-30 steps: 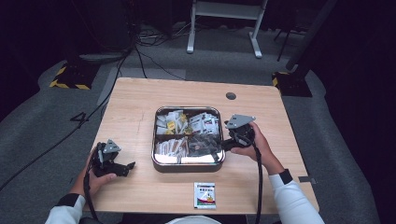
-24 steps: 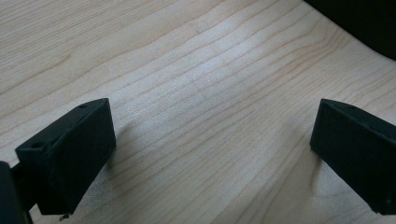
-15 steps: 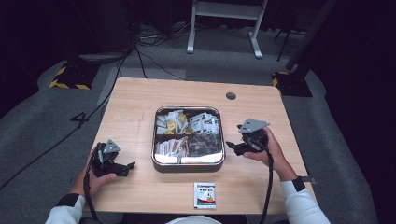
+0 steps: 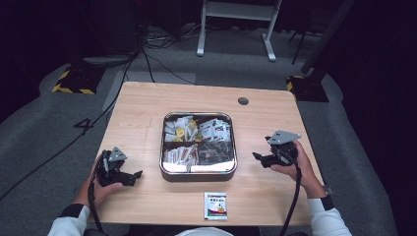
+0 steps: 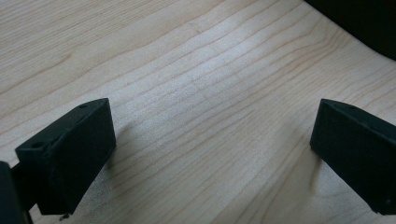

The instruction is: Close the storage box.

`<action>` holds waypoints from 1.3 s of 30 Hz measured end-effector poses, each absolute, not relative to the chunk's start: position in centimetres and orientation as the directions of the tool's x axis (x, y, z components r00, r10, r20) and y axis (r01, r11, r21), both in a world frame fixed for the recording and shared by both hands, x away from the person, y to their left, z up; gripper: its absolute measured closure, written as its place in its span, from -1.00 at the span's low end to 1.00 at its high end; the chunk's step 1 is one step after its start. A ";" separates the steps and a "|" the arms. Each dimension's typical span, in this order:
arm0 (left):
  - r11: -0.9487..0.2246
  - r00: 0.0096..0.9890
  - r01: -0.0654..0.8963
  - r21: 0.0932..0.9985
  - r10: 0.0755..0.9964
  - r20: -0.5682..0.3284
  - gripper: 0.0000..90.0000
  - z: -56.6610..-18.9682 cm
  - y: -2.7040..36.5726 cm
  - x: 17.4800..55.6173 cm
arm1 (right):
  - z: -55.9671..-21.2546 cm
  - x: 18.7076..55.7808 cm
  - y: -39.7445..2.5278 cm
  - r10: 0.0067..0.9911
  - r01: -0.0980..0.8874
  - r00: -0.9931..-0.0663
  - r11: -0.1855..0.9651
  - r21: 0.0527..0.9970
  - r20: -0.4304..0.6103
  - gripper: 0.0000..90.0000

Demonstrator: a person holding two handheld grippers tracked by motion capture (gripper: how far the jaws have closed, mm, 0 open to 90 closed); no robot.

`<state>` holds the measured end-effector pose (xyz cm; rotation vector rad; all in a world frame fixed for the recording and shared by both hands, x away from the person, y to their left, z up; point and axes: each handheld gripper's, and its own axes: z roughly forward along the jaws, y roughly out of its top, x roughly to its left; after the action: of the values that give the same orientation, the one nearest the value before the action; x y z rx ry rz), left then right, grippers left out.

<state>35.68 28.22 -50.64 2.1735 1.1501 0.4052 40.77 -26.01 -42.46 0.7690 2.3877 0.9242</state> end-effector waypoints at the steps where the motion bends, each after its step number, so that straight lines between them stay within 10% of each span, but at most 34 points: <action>1: -0.414 0.570 0.625 0.662 0.821 -0.024 -0.99 -50.6 28.2 35.7 | -42.6 40.7 -26.2 0.645 0.336 -0.734 0.617 0.712 -0.213 -0.51; 39: -0.414 0.570 0.625 0.662 0.821 -0.025 -0.99 -50.6 28.2 35.7 | -47.9 38.2 -31.9 0.690 0.448 -0.707 0.606 0.657 -0.155 -0.53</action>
<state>35.68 28.22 -50.64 2.1739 1.1501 0.4039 38.22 -31.87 -47.92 0.9104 2.4393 0.8419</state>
